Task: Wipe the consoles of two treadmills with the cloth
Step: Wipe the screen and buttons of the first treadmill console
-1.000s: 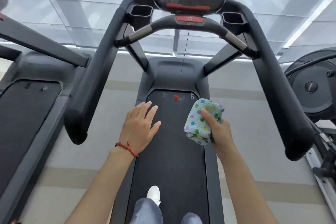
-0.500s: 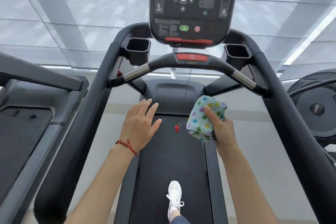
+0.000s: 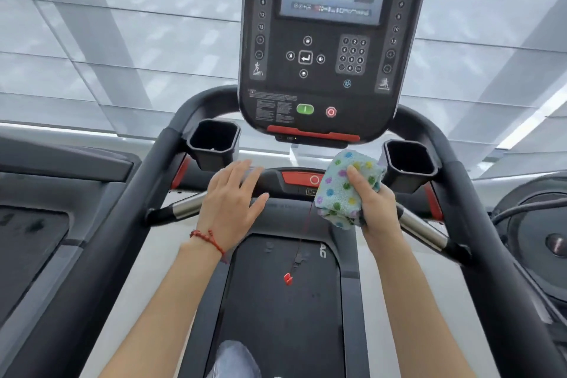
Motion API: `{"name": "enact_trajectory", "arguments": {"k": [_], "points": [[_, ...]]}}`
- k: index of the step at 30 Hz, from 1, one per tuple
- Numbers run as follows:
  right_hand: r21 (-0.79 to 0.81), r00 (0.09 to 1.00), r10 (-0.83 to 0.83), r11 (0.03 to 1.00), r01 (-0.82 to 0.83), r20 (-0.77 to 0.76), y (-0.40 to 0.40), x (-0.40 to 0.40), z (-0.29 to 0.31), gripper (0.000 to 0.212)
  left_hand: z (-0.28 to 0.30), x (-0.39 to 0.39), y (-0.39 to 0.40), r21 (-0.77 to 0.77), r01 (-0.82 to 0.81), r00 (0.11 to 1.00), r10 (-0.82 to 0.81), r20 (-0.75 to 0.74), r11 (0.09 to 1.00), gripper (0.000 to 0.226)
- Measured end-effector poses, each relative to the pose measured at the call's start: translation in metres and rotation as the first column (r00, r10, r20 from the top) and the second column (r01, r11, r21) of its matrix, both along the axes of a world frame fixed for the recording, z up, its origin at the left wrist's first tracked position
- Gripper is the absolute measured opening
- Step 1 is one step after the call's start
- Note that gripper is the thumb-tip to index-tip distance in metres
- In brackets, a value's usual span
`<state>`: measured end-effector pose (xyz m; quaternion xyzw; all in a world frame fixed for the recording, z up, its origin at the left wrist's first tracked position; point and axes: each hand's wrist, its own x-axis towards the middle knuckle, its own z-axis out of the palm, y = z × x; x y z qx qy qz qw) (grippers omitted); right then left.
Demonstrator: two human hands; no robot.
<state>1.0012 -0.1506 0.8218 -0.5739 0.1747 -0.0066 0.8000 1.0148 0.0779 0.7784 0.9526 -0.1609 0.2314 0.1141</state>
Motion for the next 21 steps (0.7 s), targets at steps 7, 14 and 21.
{"name": "enact_trajectory", "arguments": {"k": [7,14,21], "points": [[-0.063,0.998,-0.045,0.997,0.048,0.044,0.003,0.092,0.011,0.016,0.014,0.099,0.007,0.014,0.018,0.998,-0.018,0.052,1.0,0.051],[-0.116,0.986,-0.128,0.983,0.14,0.108,0.026,0.175,0.024,0.013,0.031,0.195,0.015,0.014,0.087,0.988,-0.088,0.126,0.996,0.05],[-0.167,0.967,-0.181,0.963,0.211,0.178,0.03,0.237,0.047,0.011,0.049,0.267,0.014,0.004,0.131,0.971,-0.129,0.202,0.991,0.05]]}}
